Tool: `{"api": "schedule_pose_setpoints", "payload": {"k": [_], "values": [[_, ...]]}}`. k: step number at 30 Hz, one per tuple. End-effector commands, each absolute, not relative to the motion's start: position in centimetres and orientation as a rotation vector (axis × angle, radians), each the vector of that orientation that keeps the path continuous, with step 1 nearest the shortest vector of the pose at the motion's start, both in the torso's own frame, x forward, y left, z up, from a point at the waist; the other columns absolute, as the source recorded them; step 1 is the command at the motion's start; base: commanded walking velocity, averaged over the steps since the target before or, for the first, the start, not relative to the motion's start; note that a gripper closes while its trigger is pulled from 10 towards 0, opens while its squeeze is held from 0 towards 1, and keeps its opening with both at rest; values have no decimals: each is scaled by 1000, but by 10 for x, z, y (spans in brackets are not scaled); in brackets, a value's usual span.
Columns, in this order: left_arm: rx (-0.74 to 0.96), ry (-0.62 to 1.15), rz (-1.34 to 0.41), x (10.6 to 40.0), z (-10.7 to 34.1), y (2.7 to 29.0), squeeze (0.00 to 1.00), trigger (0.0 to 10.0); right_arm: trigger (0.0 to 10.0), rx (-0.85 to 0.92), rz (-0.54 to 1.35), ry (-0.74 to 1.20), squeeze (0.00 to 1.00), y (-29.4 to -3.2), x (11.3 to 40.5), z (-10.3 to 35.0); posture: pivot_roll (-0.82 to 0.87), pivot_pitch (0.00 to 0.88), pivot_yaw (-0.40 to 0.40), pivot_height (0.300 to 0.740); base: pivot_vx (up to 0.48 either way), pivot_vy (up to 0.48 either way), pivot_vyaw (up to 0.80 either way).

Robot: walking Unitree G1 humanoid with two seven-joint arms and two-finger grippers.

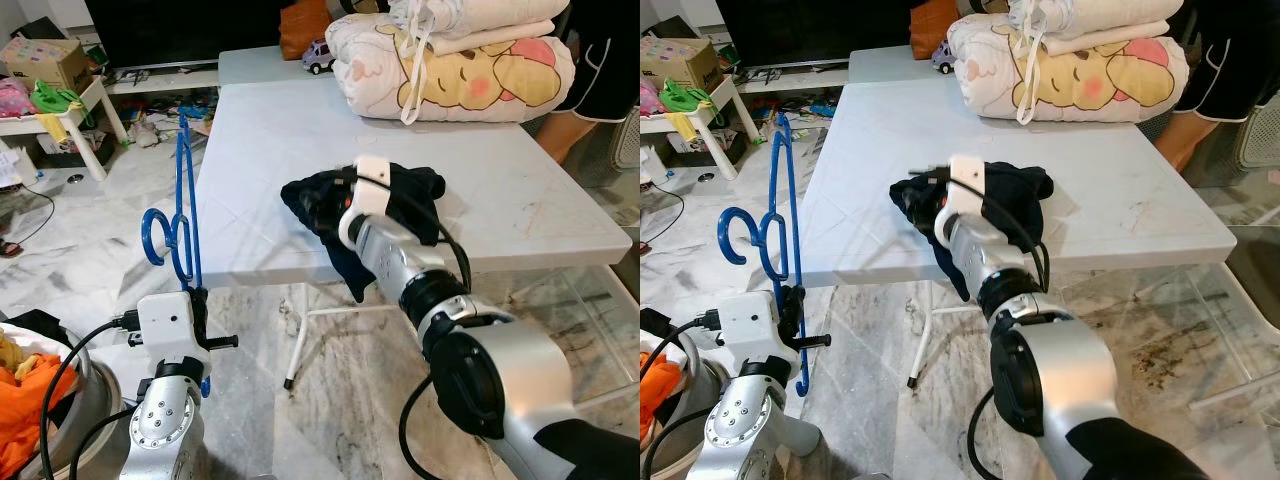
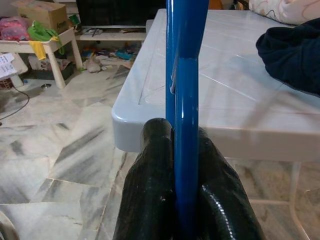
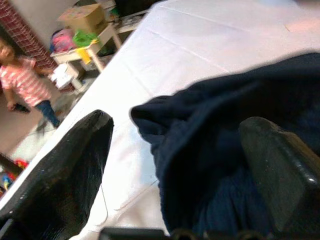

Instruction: Hang hanger

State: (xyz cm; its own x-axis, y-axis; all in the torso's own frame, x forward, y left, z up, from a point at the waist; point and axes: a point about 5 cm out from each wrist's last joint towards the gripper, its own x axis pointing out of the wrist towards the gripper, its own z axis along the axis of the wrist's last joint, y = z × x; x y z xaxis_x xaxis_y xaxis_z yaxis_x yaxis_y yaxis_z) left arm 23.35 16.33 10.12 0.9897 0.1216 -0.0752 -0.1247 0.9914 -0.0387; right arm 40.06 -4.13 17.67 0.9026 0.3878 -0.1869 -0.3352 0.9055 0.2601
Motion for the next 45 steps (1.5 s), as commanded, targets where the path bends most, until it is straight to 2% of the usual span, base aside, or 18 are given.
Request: {"api": "schedule_pose_setpoints", "payload": {"k": [1, 4, 6, 9, 10, 12, 14, 25, 37, 45], "values": [[-52, 41, 120, 231, 109, 164, 0, 10000, 10000, 134, 436, 185, 659, -45, 400, 178, 92, 0, 8, 740, 0, 0, 0], [-62, 40, 112, 230, 109, 164, 0, 10000, 10000, 97, 442, 150, 643, -54, 401, 177, 81, 0, 11, 740, 0, 0, 0], [-76, 30, 94, 229, 110, 161, 0, 10000, 10000, 64, 435, 84, 639, -77, 401, 175, 74, 0, 13, 740, 0, 0, 0], [-81, 19, 83, 229, 112, 160, 0, 10000, 10000, 32, 405, 44, 639, -94, 401, 173, 54, 2, 24, 740, 0, 0, 0], [-83, 11, 63, 230, 114, 158, 0, 10000, 10000, -8, 368, 22, 639, -109, 399, 170, 45, 4, 32, 740, 0, 0, 0], [-83, 9, 56, 231, 114, 157, 0, 10000, 10000, -20, 358, 14, 639, -114, 398, 168, 45, 4, 32, 740, 0, 0, 0], [-78, -3, 36, 234, 118, 155, 0, 10000, 10000, -99, 332, -18, 639, -134, 389, 163, 29, 1, 48, 740, 0, 0, 0], [-77, -25, 30, 236, 124, 156, 0, 10000, 10000, -117, 408, 83, 620, -146, 358, 132, 17, 0, 54, 740, 92, 0, 0], [-72, -25, 41, 236, 125, 159, 0, 10000, 10000, -126, 513, 170, 471, -137, 342, 120, 22, 0, 48, 740, 259, 0, 0], [-67, -13, 49, 236, 123, 159, 0, 10000, 10000, -135, 519, 190, 435, -137, 340, 120, 24, 0, 46, 740, 198, 0, 0]]}}
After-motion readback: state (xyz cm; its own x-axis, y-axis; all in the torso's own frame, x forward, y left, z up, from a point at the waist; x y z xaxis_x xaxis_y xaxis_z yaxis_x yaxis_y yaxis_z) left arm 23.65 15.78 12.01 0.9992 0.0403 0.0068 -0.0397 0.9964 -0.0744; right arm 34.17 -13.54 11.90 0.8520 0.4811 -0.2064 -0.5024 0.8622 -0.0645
